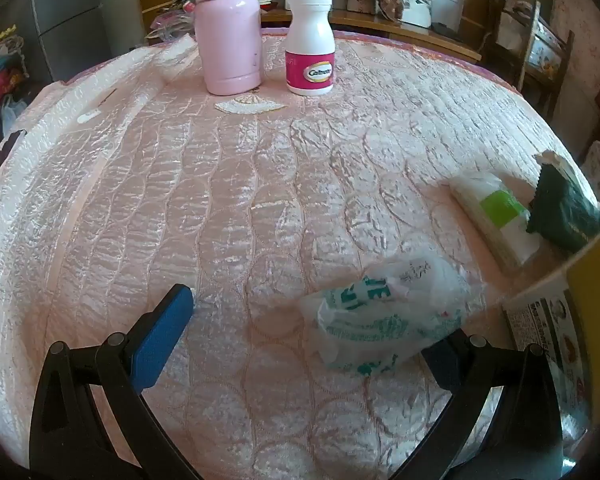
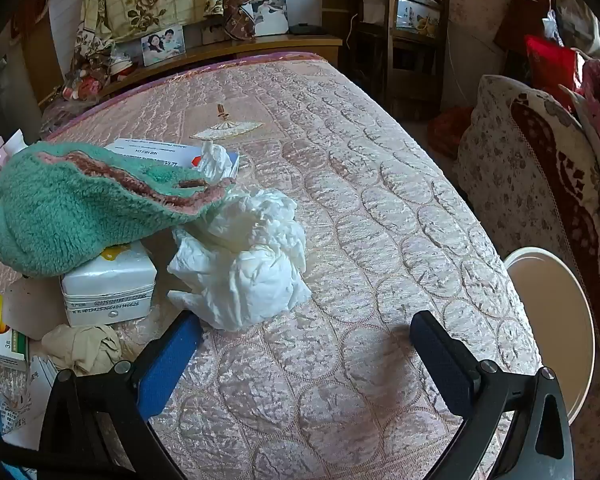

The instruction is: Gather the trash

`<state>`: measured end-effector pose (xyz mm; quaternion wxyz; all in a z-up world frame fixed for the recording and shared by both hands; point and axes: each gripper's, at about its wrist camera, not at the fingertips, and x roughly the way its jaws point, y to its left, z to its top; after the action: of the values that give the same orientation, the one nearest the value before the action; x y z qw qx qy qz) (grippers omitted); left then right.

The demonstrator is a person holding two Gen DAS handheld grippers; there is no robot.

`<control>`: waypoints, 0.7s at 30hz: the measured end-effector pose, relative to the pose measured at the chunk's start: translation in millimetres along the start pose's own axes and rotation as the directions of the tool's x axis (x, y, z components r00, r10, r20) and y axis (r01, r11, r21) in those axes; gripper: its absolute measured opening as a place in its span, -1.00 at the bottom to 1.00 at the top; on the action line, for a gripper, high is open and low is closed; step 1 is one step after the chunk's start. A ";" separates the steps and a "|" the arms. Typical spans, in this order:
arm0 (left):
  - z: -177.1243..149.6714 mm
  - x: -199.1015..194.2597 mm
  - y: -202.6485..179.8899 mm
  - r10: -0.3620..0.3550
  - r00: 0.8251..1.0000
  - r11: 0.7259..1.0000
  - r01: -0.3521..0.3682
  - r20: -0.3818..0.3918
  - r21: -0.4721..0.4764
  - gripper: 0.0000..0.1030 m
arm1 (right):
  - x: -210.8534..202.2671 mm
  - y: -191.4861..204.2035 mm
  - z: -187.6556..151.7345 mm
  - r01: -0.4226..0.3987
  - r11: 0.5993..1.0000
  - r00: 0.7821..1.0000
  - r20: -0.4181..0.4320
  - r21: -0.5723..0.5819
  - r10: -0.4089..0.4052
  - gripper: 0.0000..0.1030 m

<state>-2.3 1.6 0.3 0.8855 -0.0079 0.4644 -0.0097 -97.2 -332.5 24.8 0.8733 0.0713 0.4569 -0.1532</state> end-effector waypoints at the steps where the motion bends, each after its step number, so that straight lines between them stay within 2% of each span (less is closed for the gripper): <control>1: -1.0 -1.2 0.8 -0.013 1.000 1.000 0.014 -0.009 0.017 1.00 | 0.0 -0.3 0.0 -0.005 1.000 1.000 0.000 0.004 0.005 1.00; 3: -5.2 -6.6 1.5 -0.025 0.999 0.999 0.027 -0.048 0.040 1.00 | 0.1 0.1 0.1 0.000 1.000 1.000 -0.005 -0.011 -0.001 1.00; 5: -8.6 -14.3 8.2 -0.011 0.999 1.000 0.012 -0.050 0.023 0.99 | 0.3 1.7 2.4 -0.028 0.999 0.999 -0.041 -0.044 0.026 1.00; 8: -8.5 -37.9 16.7 0.014 1.000 1.000 -0.014 -0.018 -0.005 0.99 | -3.5 5.6 1.0 -0.087 0.986 0.992 -0.098 -0.143 0.073 1.00; 10: -9.3 -57.9 19.1 0.025 0.999 1.000 -0.025 0.022 -0.004 0.99 | -9.9 2.4 -2.6 -0.103 0.988 0.990 -0.110 -0.117 0.091 1.00; 13: -10.3 -88.3 17.4 0.031 0.997 1.000 -0.031 0.074 -0.005 0.99 | -34.0 -1.2 -10.9 -0.133 0.989 0.989 -0.076 -0.071 0.127 1.00; 17: -14.5 -129.1 7.0 0.012 0.988 1.000 -0.014 0.155 0.015 0.99 | -80.6 7.5 -11.4 -0.167 0.981 0.985 0.030 -0.102 0.171 1.00; 21: -15.2 -162.2 -13.6 -0.001 0.972 0.999 -0.012 0.237 0.053 0.99 | -129.4 23.1 -17.1 -0.197 0.970 0.964 0.156 -0.140 0.218 1.00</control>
<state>-107.1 -8.1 125.4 0.9345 0.0163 0.3551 -0.0189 -172.1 -280.1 120.8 0.9230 0.0513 0.3795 -0.0379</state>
